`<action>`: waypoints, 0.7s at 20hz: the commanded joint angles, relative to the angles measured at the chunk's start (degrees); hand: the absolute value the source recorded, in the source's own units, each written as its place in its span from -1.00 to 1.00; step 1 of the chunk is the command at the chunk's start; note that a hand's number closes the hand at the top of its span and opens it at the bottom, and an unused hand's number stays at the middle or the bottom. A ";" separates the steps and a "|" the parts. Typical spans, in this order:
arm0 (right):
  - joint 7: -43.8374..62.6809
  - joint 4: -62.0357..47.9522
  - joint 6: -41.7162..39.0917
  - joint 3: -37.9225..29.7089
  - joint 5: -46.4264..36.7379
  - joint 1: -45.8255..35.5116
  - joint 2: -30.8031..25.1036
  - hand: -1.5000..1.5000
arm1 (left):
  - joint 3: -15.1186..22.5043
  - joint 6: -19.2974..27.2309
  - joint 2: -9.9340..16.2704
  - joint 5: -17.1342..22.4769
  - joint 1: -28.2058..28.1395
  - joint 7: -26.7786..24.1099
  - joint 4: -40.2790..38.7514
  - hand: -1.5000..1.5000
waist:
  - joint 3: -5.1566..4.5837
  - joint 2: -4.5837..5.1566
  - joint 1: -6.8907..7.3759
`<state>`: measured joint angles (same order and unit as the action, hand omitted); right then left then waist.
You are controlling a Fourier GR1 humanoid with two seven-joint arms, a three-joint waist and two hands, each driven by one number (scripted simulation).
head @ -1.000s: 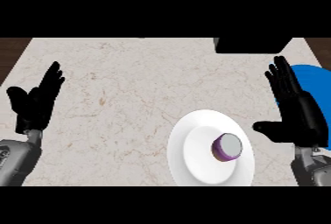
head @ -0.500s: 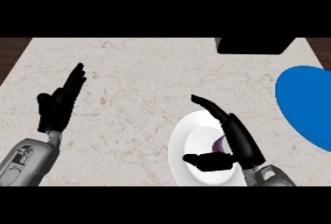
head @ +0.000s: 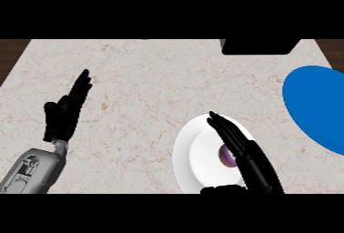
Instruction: Pick the can from the plate and place it in the plate
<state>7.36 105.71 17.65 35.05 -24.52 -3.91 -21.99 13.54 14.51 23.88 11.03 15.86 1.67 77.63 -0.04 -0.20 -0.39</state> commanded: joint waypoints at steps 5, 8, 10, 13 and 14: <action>21.21 14.18 -17.21 -5.03 -2.72 -3.92 -12.87 -1.00 | 0.37 0.81 -1.38 -1.53 0.71 2.65 1.56 0.00 | -0.12 -0.20 -0.30; 31.57 17.45 -25.56 -4.46 -0.69 -6.66 -14.77 -1.00 | -0.53 -1.42 -0.28 -0.64 -0.26 0.89 1.72 0.00 | -0.20 -0.08 0.31; 35.45 20.87 -30.37 -6.27 3.67 -6.50 -16.82 -1.00 | -2.12 -1.01 0.28 -0.26 1.32 3.27 2.00 0.00 | -0.11 -0.04 0.02; 40.49 18.99 -35.04 -6.86 5.93 -10.74 -15.37 -1.00 | -1.50 -1.37 0.12 -0.83 2.55 7.40 5.01 0.00 | -0.01 0.05 0.71; 41.41 20.59 -36.70 -7.93 8.15 -9.42 -15.59 -1.00 | 0.28 1.60 -3.58 -3.90 1.13 3.57 1.98 0.00 | -0.01 0.14 0.25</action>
<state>42.35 124.45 -12.69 27.94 -19.62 -12.24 -36.96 12.97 14.36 22.59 9.19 16.71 4.62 79.71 -0.11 -0.17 -0.12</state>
